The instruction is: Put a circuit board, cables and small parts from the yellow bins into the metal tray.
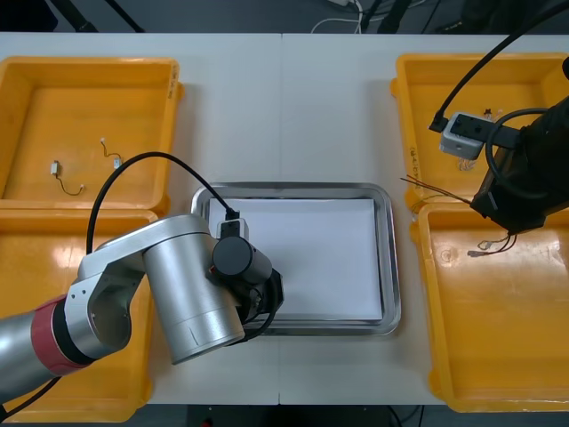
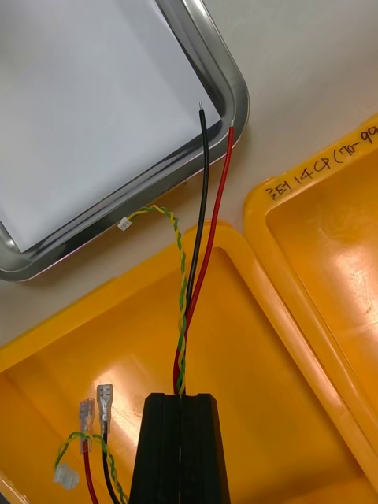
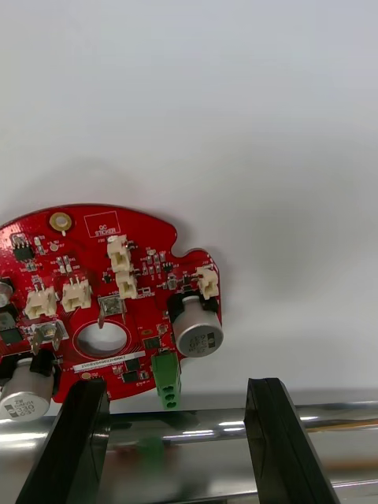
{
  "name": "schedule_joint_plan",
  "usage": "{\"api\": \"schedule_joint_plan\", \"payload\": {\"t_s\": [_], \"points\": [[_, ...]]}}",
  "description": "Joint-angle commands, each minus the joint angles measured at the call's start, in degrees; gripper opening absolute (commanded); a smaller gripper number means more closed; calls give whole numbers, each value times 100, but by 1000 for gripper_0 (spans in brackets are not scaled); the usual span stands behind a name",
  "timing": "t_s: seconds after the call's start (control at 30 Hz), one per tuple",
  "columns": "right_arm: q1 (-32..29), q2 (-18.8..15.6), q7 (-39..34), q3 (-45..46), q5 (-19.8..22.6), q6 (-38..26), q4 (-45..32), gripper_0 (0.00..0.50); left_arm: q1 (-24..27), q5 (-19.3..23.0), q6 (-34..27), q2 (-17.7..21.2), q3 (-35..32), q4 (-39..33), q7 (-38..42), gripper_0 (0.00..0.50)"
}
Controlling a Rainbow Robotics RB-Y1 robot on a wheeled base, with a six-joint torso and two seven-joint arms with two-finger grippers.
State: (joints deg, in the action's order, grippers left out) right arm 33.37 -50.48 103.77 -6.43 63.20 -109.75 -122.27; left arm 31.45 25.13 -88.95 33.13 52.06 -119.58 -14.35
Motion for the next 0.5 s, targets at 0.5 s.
{"api": "schedule_joint_plan", "payload": {"t_s": [0.5], "points": [[486, 583, 161, -693, -203, -25, -174, 0, 1047, 1301, -844, 282, -1436, -48, -32, 500]]}}
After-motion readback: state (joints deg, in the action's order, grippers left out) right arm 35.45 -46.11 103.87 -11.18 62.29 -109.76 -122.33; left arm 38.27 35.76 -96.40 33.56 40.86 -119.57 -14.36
